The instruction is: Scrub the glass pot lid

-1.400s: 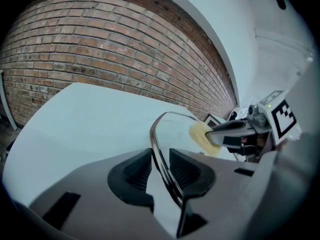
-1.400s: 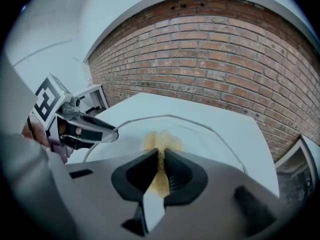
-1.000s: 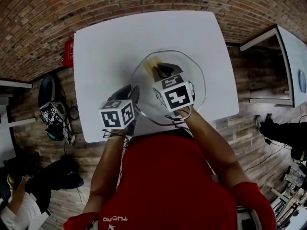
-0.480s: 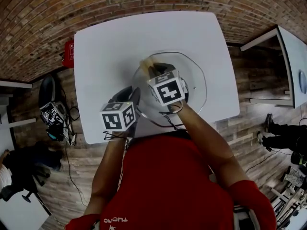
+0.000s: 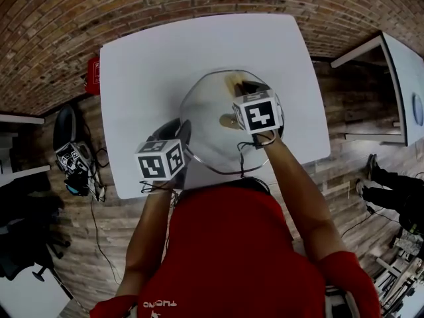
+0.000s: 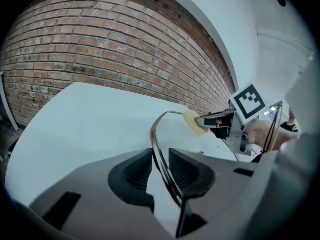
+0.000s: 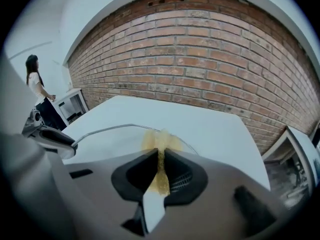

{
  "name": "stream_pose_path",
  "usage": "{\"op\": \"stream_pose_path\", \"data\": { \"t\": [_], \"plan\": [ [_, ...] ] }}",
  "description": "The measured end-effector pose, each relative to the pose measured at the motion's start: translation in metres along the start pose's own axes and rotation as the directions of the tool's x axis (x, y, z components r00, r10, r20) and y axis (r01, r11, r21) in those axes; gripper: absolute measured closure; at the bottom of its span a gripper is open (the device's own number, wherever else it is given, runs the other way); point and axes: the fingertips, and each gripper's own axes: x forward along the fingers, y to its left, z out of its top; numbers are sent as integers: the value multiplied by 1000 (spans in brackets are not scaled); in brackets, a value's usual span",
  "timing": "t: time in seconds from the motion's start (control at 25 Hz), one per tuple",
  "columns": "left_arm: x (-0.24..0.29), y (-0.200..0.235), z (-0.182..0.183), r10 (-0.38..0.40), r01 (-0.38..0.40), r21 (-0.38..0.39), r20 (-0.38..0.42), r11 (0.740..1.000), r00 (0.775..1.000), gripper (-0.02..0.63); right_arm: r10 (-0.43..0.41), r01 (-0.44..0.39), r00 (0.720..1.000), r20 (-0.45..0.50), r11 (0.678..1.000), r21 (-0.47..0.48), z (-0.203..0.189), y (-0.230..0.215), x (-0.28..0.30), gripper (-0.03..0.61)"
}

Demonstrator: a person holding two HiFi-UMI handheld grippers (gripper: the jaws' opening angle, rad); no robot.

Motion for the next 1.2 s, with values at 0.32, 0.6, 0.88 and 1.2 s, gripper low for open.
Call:
{"op": "stream_pose_path", "data": {
  "t": [0.32, 0.6, 0.88, 1.2],
  "plan": [
    [-1, -1, 0, 6, -6, -13, 1, 1000, 1000, 503, -77, 77, 997, -11, 997, 18, -12, -32, -19, 526],
    [-1, 1, -1, 10, -10, -36, 6, 999, 1000, 508, 136, -139, 989, 54, 988, 67, -3, 52, -45, 526],
    [-2, 1, -1, 11, -10, -45, 14, 999, 1000, 509, 276, -276, 961, -5, 961, -1, -23, 138, -32, 526],
    [-3, 2, 0, 15, -14, -47, 14, 999, 1000, 511, 277, -277, 960, -32, 961, -14, -31, 147, -25, 526]
  ]
}}
